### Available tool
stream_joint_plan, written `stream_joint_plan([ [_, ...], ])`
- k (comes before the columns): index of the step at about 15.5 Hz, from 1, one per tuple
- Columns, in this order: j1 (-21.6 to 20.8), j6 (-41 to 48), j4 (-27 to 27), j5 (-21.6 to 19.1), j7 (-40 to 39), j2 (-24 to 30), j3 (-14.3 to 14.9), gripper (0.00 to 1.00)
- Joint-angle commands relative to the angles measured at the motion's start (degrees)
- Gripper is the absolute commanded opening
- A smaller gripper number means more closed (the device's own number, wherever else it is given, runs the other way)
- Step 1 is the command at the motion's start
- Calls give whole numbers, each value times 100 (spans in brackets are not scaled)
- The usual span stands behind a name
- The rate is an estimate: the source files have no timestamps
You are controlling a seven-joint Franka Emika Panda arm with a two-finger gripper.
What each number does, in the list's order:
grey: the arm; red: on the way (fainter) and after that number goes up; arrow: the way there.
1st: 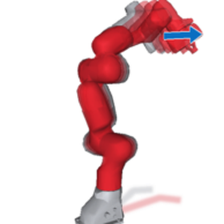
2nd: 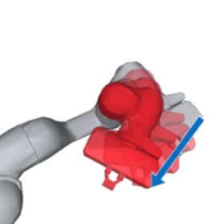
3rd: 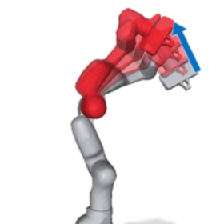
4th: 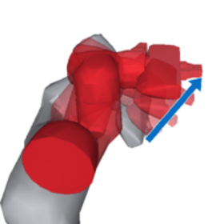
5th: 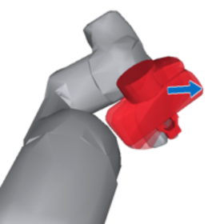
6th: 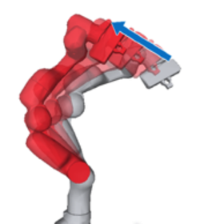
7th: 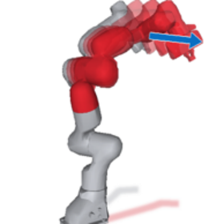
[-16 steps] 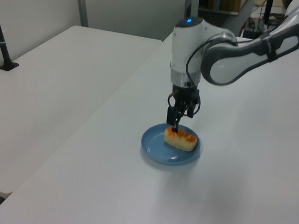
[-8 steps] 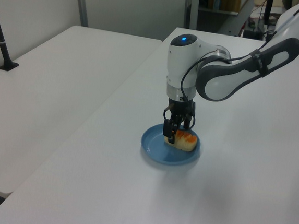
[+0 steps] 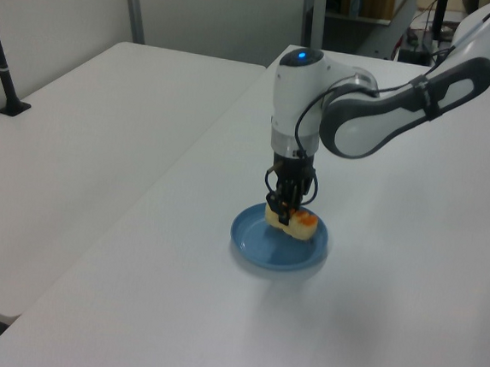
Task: Put the bread on the table
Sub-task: 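Close the gripper on the glazed bread roll, then lift the bread roll off the plate and carry it away from the plate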
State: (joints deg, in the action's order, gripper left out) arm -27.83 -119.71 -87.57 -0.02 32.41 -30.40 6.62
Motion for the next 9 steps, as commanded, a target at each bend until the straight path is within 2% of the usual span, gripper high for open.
stream_joint_plan([
  [1, 250, 701, -295, -103, -462, 858, -116, 30],
  [4, 777, 1273, -857, -173, -1077, 1579, -494, 31],
  [7, 1331, 1931, -1270, -200, -1937, 2098, -539, 31],
  [9, 1525, 2145, -1875, -200, -2825, 2642, -539, 32],
])
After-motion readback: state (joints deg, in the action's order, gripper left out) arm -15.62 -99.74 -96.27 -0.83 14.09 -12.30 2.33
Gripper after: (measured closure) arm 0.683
